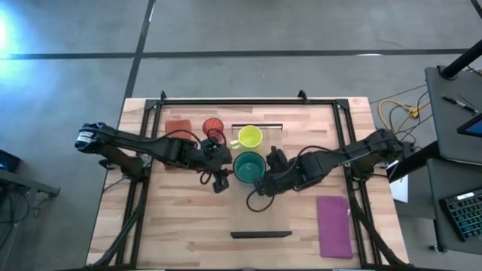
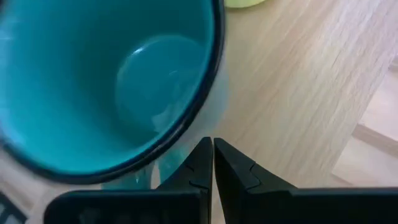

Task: Stack small to large cups/mugs on shelf
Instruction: Put the blue mug on the shelf

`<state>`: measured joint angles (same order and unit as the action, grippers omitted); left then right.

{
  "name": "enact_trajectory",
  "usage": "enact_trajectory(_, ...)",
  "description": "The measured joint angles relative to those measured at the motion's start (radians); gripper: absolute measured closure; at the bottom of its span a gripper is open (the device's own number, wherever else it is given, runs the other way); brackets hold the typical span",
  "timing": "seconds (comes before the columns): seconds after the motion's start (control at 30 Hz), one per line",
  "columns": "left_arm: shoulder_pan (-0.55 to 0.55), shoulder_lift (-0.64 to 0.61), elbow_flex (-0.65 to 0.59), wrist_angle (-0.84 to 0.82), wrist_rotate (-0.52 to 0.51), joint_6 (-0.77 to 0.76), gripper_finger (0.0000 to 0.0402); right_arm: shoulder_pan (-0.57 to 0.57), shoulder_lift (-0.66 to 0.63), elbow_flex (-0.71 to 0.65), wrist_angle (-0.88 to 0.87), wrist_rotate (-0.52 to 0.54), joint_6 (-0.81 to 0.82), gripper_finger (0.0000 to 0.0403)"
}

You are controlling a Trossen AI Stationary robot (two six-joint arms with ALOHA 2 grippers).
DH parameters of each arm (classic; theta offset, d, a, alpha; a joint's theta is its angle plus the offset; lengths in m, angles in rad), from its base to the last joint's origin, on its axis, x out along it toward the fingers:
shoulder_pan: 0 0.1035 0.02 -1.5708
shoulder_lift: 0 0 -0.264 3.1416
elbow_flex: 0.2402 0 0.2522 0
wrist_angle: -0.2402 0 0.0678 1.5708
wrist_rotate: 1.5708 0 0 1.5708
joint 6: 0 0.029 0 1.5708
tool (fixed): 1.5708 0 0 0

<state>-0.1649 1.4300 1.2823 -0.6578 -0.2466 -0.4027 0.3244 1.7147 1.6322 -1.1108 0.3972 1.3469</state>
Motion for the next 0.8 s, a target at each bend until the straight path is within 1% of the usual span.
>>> enact_trajectory(0.17,0.038,0.003,0.0,0.051,-0.006,0.029,0.0249,0.028,-0.002,0.016,0.013,-0.011,-0.005,0.0394)
enact_trajectory(0.27,0.057,0.016,-0.001,0.116,0.029,0.073,0.0249,0.036,-0.002,0.016,0.055,-0.019,-0.024,0.0394)
enact_trajectory(0.37,0.067,0.023,-0.001,0.102,0.05,0.078,0.0249,0.041,-0.003,0.02,0.025,-0.014,-0.023,0.0394)
enact_trajectory(0.57,0.069,-0.038,-0.01,0.025,0.023,0.085,0.0249,0.071,-0.033,0.034,-0.108,0.05,0.025,0.0394)
enact_trajectory(0.67,0.068,-0.09,-0.014,-0.008,0.004,0.046,0.0249,0.072,-0.055,0.034,-0.141,0.08,0.029,0.0394)
enact_trajectory(0.8,0.033,-0.154,-0.038,-0.001,0.005,-0.042,0.0249,0.056,-0.086,0.034,-0.173,0.174,0.033,0.0394)
